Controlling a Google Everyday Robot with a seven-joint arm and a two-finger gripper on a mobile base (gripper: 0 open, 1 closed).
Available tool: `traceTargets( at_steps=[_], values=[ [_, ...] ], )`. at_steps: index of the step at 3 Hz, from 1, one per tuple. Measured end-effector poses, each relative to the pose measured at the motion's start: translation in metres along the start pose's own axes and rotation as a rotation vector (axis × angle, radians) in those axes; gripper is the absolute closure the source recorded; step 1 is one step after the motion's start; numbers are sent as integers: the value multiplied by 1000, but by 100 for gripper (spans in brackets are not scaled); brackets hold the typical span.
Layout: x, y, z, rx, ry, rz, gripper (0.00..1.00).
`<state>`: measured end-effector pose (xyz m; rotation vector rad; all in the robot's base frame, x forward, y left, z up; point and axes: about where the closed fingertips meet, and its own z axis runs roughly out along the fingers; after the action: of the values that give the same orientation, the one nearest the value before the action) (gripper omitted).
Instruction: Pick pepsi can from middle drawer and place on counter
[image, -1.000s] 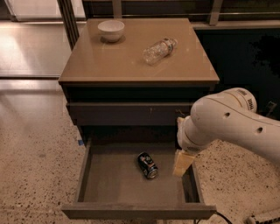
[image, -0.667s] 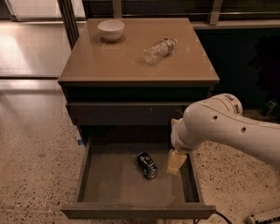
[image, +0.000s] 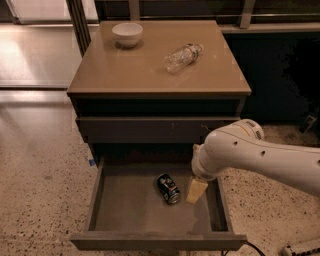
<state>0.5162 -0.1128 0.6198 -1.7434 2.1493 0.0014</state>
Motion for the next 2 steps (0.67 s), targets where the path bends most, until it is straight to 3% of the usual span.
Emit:
traceTargets(
  at_steps=[1,2],
  values=[
    [1,6,25,-24,-38,18,0],
    [1,6,25,-24,-38,18,0]
  ],
)
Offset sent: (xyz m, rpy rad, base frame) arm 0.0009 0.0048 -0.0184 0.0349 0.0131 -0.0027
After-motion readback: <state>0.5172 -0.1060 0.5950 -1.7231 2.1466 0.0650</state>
